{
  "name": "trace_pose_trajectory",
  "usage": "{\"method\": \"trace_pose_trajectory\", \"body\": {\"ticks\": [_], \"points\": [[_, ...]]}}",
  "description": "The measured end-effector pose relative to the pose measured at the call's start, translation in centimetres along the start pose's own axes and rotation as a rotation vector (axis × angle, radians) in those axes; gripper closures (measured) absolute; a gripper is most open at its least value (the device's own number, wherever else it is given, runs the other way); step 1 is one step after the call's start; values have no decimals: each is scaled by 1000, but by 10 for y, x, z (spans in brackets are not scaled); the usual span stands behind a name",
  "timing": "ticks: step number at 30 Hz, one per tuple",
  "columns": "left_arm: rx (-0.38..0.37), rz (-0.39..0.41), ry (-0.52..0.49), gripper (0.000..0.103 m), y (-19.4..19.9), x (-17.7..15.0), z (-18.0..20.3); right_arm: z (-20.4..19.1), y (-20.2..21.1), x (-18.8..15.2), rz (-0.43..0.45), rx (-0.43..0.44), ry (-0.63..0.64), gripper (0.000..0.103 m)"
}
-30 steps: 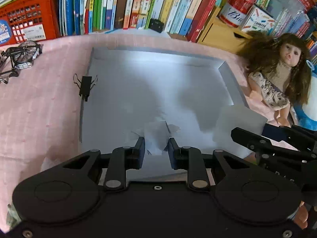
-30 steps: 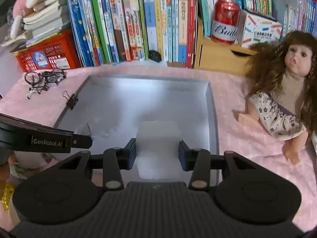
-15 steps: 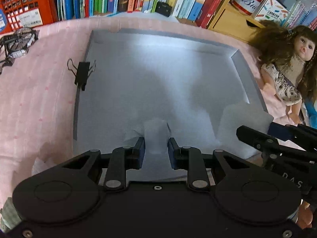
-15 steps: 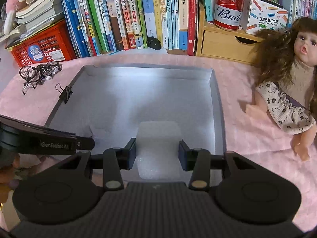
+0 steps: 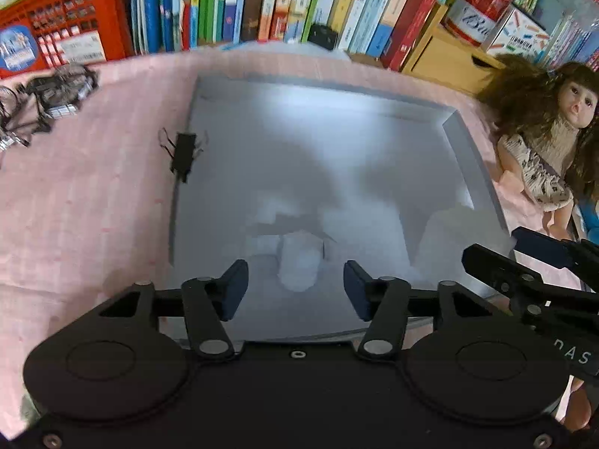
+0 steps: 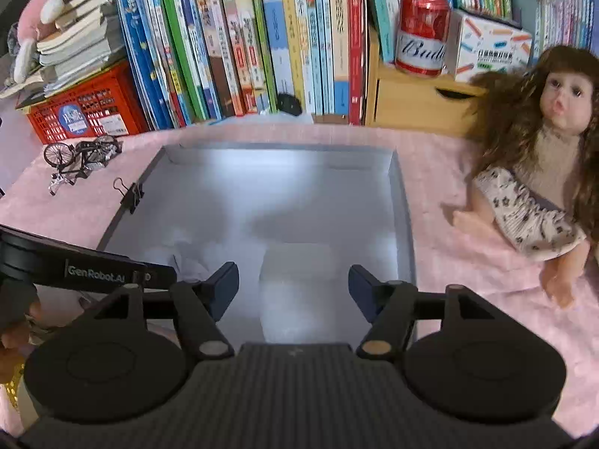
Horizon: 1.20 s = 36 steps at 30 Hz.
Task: Organize soft objects
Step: 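Withdraw both open tools from the white box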
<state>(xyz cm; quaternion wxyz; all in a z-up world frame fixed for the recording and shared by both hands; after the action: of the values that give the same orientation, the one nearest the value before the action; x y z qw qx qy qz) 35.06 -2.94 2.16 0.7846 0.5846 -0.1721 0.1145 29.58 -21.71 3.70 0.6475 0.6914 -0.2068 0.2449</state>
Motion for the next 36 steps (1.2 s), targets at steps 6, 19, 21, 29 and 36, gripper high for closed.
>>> {"method": "trace_pose_trajectory", "body": {"ticks": [6,19,21,29,36], "points": [[16,59,-54,40,35,-10,10,-1,29,-1,61,0,25,23],[5,238,-167,29,117,-69,14,-19,113,-37,261,42,129,17],[1,258,-173,29,126,-81,12,-22,125,-46,291,53,145,17],[-17,318,-186,26,147,-132,1,-33,158,-84,374,88,180,15],[-16,371,-179,25,153,-174,-9,-43,172,-115,410,119,189,13]]}}
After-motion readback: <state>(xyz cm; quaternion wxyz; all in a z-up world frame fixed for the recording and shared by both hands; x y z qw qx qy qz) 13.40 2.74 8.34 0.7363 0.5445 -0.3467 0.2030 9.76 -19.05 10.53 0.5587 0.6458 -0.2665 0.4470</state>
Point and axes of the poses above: each gripper's, at about its wrist camera, not at the fingertips, and y roughly against the way its jaws point, z to its right, x to its top, the point moved 4 cm from there along -y, roughly the way its jaws point, and after that the axes turned 5 degrees about -x, right-handed, at the moved point
